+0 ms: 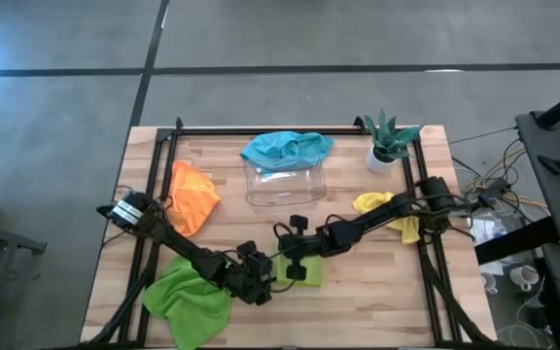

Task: Fold microfiber towels
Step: Fold the light green microfiber cloth

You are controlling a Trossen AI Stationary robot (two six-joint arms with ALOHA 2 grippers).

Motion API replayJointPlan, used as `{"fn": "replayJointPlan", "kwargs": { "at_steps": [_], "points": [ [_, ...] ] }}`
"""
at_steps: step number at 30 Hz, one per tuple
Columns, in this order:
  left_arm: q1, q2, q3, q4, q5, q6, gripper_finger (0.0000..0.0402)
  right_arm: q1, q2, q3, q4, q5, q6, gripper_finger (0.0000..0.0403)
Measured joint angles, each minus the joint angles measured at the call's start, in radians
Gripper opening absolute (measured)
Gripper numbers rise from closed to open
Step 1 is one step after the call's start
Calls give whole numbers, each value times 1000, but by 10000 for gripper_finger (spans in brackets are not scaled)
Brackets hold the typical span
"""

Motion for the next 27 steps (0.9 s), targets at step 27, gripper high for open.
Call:
{"fn": "replayJointPlan", "kwargs": {
  "at_steps": [27],
  "points": [
    [-3,-53,-4,14,-63,71,225,124,87,-39,279,71,52,9]
  ]
}}
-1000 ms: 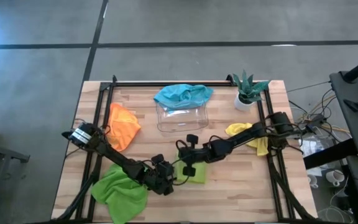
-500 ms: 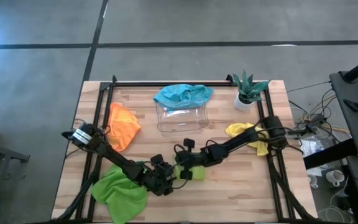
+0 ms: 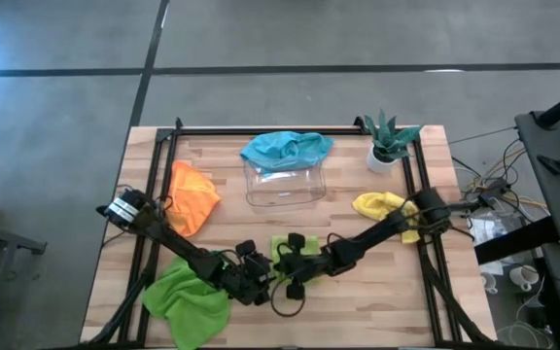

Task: Fold microfiber towels
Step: Fold the light green microfiber cloth

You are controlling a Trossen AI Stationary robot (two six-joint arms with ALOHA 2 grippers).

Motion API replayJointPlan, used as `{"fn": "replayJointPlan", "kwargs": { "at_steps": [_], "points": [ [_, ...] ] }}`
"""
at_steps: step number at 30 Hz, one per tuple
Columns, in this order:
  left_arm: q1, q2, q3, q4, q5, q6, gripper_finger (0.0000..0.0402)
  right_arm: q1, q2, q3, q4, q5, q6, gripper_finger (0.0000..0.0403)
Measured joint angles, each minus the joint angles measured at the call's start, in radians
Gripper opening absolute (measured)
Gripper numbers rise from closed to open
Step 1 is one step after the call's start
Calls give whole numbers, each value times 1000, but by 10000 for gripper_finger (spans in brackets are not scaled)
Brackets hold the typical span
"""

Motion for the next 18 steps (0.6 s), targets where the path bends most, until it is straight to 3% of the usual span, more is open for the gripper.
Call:
{"fn": "replayJointPlan", "kwargs": {
  "at_steps": [7,14,18],
  "points": [
    [-6,-71,4,-76,138,1,225,7,42,2,52,3,19,9],
    [8,-126,0,-75,-31,36,225,27,-118,-22,23,8,-58,8],
    [60,-88,-1,-68,-41,38,225,32,-132,-53,19,24,-43,8]
  ]
}}
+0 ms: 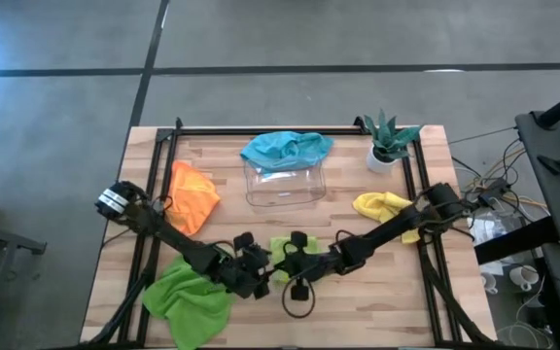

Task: Fold microfiber towels
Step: Fold the light green microfiber cloth

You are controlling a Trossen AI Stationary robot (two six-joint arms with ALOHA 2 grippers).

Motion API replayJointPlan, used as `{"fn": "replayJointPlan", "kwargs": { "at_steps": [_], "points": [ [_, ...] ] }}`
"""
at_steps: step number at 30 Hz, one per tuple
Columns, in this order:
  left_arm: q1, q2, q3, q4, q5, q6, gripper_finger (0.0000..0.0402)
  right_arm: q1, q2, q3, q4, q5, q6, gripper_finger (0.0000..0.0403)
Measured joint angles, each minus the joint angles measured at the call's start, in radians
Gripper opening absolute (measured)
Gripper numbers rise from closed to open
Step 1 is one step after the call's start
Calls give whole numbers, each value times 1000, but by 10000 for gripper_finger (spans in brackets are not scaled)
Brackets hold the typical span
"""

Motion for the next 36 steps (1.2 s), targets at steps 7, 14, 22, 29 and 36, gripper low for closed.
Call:
{"fn": "replayJointPlan", "kwargs": {
  "at_steps": [7,14,22,29,36],
  "points": [
    [68,37,-4,-55,135,83,226,9,150,3,147,28,97,8],
    [57,2,-4,-61,369,99,225,20,176,8,155,-38,114,8],
    [26,-26,-4,-32,339,76,225,27,-7,-5,-60,-5,54,8],
    [47,-10,-17,32,132,150,225,38,-168,-129,-234,135,145,8],
    [69,31,-75,18,190,145,225,31,-180,-280,-194,239,300,9]
  ]
}}
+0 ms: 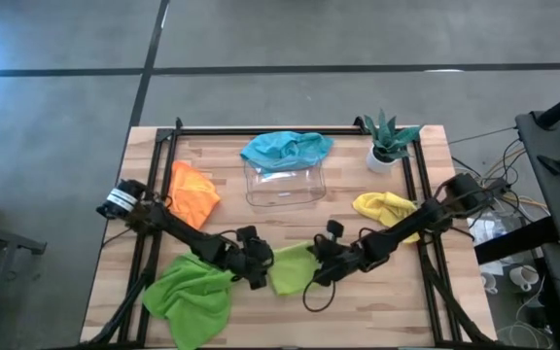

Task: Fold microfiber towels
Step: Fold the light green microfiber cloth

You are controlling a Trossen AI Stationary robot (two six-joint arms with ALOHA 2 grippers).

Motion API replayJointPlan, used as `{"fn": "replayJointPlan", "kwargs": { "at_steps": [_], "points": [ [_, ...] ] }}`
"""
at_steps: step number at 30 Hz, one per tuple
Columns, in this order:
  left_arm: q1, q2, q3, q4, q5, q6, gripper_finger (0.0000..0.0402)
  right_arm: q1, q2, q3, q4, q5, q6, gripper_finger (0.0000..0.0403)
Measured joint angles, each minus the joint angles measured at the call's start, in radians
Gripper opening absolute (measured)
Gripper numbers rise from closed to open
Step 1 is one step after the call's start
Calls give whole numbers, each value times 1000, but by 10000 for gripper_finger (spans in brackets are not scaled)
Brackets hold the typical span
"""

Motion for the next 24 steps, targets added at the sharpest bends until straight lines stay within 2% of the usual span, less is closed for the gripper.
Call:
{"fn": "replayJointPlan", "kwargs": {
  "at_steps": [8,17,24],
  "points": [
    [-9,-24,3,-12,27,33,225,-43,63,-3,62,14,-21,9],
    [-11,-191,20,-85,11,62,225,-10,-113,6,80,31,-184,9],
    [-56,-373,22,-85,75,71,225,-4,-170,8,85,31,-245,9]
  ]
}}
